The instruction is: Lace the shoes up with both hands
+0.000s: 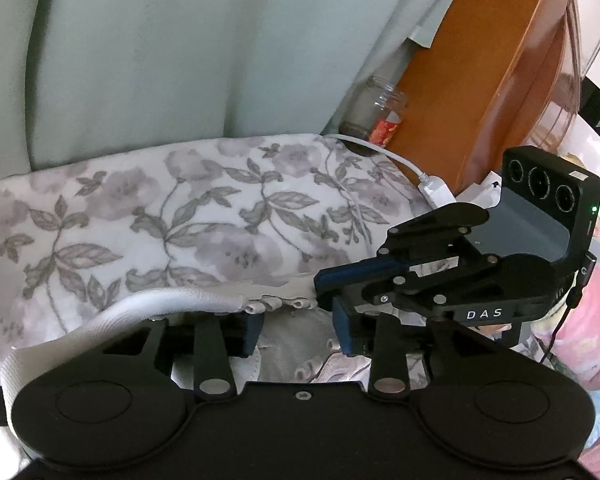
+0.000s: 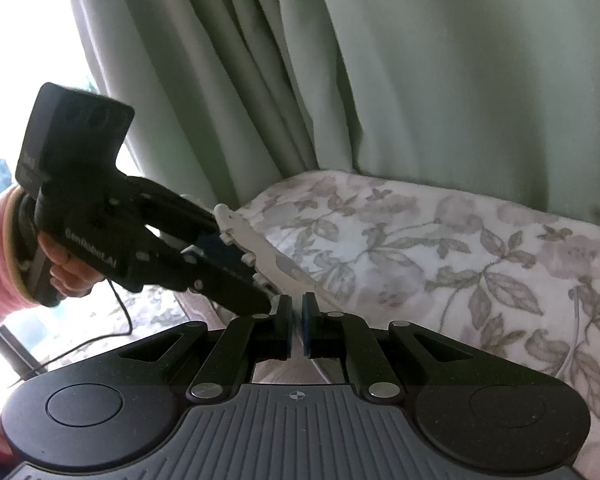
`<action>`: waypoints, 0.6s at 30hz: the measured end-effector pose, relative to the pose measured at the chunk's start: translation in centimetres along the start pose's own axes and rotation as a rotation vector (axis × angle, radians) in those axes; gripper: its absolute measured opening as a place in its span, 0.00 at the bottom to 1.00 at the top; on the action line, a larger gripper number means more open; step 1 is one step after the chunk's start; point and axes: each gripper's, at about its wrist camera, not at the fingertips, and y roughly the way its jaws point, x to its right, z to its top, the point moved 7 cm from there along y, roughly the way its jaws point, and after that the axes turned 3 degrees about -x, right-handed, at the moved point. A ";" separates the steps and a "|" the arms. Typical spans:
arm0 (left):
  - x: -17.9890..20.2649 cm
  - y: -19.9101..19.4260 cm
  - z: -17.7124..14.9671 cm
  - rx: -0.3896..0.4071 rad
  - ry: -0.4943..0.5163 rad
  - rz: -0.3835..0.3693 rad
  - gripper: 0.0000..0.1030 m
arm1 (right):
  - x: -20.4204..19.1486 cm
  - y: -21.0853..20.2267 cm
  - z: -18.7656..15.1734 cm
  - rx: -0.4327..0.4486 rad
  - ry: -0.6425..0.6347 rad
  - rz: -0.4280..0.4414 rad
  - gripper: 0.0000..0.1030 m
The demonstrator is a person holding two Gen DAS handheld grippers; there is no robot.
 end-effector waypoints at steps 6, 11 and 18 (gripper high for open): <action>-0.1 -0.2 -0.2 -0.004 -0.011 -0.009 0.16 | 0.6 0.0 0.0 0.029 0.018 -0.020 0.05; 0.0 0.0 -0.3 -0.012 -0.002 -0.024 0.07 | 1.1 0.1 0.0 0.036 0.040 -0.043 0.06; 0.2 -0.5 -0.5 0.004 0.010 -0.021 0.02 | 1.3 0.1 -0.1 0.047 0.057 -0.051 0.06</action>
